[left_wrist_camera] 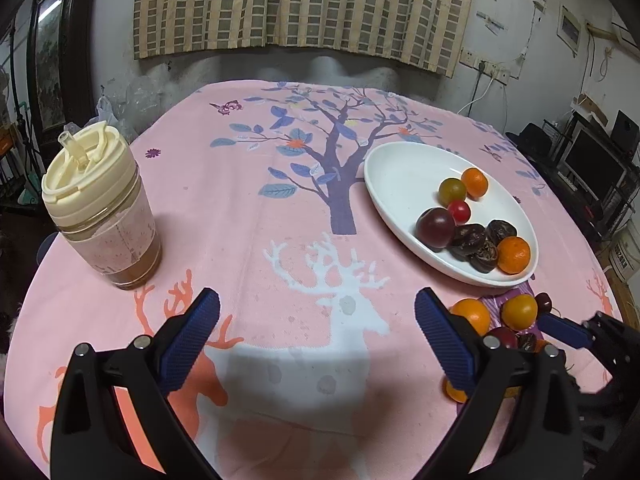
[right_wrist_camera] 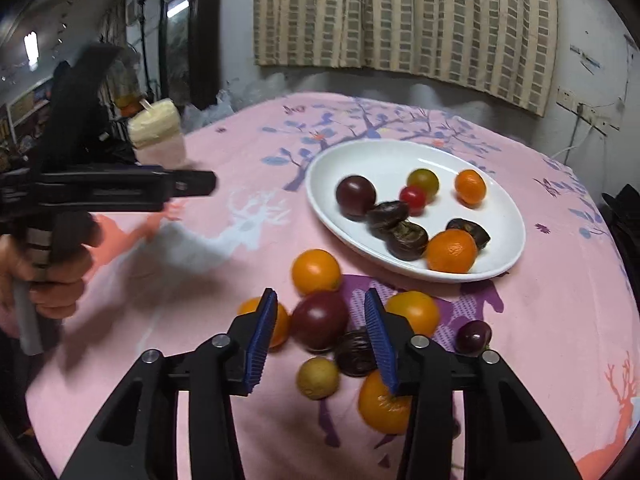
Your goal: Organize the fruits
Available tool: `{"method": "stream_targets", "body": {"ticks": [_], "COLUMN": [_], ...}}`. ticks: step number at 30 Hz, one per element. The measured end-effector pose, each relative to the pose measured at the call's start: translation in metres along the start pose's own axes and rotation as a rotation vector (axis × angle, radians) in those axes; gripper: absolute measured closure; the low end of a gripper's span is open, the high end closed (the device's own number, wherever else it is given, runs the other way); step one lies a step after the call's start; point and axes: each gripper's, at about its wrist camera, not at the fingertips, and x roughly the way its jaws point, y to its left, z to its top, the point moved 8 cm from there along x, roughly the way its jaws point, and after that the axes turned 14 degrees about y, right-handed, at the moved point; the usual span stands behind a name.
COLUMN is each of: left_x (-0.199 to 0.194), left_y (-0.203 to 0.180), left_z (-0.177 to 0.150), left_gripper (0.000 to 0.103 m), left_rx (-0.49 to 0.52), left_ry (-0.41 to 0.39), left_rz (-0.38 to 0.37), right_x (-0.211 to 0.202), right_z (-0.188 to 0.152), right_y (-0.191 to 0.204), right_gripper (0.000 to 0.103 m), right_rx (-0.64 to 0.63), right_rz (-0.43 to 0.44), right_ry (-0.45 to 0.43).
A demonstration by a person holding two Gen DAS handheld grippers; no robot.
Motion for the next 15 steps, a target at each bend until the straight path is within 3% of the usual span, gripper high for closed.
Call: {"method": "stream_targets", "body": {"ticks": [3,9,13,15], "left_x": [-0.001,-0.004,-0.005,-0.004], "left_y": [-0.002,-0.008,-0.014,-0.017], "left_z": [0.000,-0.005,-0.009,-0.011], "left_gripper": [0.007,0.007,0.007,0.007], "left_rx": [0.003,0.033,0.061,0.078], "left_ry": [0.002,0.004,0.002,0.005], "left_rz": [-0.009,-0.013,-0.007,-0.001], "right_x": [0.010,-0.022,-0.012,-0.011], "right_z": [-0.002,-0.028,-0.058,-0.059], "right_y": [-0.001,-0.042,-0.052,-0.044], "right_gripper": [0.061,0.061,0.061,0.060], "right_rx": [-0.052,0.110,0.144,0.111], "right_rz": [-0.036,0.062,0.047,0.036], "right_ry": [0.057,0.037,0.102,0.094]}}
